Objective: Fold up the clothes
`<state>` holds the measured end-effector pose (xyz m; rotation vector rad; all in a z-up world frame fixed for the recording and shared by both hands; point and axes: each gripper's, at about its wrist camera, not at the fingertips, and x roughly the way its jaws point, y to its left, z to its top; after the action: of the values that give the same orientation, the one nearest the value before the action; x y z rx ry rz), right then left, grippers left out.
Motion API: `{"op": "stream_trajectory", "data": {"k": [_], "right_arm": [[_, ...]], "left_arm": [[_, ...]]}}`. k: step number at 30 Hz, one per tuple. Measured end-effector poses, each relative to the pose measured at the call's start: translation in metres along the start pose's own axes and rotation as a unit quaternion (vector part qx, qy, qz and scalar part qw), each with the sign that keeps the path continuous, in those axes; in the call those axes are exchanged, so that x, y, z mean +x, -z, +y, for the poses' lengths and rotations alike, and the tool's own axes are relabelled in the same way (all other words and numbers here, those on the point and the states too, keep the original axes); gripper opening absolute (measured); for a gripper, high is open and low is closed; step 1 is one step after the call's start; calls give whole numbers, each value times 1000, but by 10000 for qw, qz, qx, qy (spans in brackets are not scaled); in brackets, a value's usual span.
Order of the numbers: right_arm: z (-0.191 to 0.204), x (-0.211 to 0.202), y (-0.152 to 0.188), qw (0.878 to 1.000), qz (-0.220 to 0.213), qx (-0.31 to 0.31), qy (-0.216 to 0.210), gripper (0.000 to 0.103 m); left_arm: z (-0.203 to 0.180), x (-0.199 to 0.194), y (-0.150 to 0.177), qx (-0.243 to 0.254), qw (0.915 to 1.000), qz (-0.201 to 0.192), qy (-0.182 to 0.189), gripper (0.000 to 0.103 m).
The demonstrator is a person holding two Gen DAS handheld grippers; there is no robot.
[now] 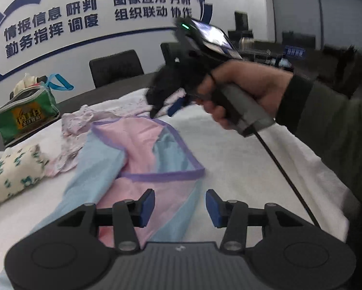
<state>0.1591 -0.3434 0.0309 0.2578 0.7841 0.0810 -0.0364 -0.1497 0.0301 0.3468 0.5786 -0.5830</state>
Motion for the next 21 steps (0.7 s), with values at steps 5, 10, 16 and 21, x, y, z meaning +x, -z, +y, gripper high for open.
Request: {"op": "stream_trajectory", "data": {"k": [5,10,16,21], "right_arm": [[-7,25,-9,9998,188,14,49,32],[-2,28,-4,9992,246,-195,-233,5],[-13,3,0,10000,-55,-54,-63,2],[-29,-40,21,9993,-310,53,194,2]], "left_arm": [[-14,39,-8,21,9991,362,-207,47],[-3,50,-14,-359,9981,435,-247,7],[7,33,-15,-723,9968,301,-181,1],[1,-4,-10,-798,9958,3,438,1]]}}
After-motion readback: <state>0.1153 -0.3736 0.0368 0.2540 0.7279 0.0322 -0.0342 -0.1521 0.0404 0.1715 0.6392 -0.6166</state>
